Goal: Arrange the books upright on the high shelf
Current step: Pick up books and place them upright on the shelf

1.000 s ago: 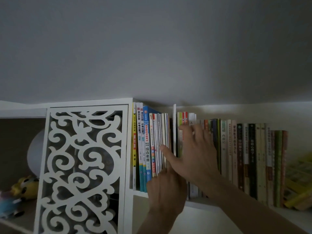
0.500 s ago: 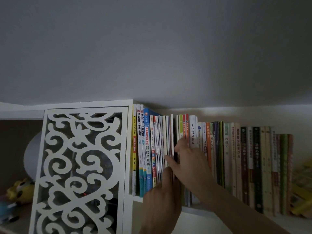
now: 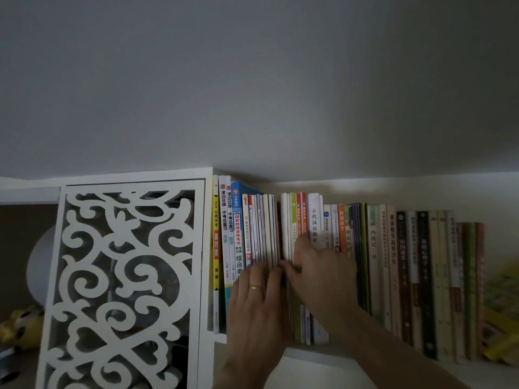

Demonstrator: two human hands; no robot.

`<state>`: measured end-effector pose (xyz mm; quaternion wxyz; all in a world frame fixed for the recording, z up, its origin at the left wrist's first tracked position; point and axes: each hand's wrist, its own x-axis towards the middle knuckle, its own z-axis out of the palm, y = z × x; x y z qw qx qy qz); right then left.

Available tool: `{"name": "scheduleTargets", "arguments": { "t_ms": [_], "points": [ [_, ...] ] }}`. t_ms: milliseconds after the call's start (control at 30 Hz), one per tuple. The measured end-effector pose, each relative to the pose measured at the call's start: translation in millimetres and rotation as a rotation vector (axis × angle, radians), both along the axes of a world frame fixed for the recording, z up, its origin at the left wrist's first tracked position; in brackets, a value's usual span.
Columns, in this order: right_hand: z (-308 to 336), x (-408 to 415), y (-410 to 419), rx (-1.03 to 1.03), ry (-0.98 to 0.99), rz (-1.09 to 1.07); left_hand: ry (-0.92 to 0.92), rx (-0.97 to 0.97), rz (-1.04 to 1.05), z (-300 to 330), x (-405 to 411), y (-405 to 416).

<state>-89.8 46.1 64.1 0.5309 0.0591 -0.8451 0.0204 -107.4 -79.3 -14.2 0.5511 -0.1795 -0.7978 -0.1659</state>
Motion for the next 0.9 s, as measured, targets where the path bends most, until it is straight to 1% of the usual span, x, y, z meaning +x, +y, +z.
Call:
{"name": "scheduleTargets", "arguments": {
  "t_ms": [100, 133, 300, 500, 567, 633, 700, 800, 900],
  "points": [
    [-11, -14, 12, 0.004, 0.335, 0.113, 0.074, -0.151, 0.092, 8, -10, -15],
    [-15, -19, 16, 0.02, 0.349, 0.108, 0.089, -0.184, 0.107, 9, -14, -20],
    [-17, -33, 25, 0.085, 0.286, 0.146, 0.08, -0.266, 0.156, 6, -30, -24],
    [-19, -42, 18, 0.09, 0.299, 0.16, 0.154, -0.212, 0.226, -1, -50, -23],
    [-17, -41, 17, 0.073, 0.309, 0.199, 0.165, -0.212, 0.225, -1, -48, -22],
    [-6, -36, 18, 0.051, 0.339, 0.248, 0.171, -0.209, 0.209, -1, -46, -21],
    [15, -31, 19, 0.031, 0.358, 0.238, 0.175, -0.193, 0.207, -1, -45, -21],
    [52, -28, 18, 0.058, 0.248, 0.162, 0.183, -0.173, 0.2, 0, -45, -19],
    [75, -30, 12, 0.091, 0.063, 0.177, 0.197, -0.167, 0.196, -1, -47, -18]
  ]
}}
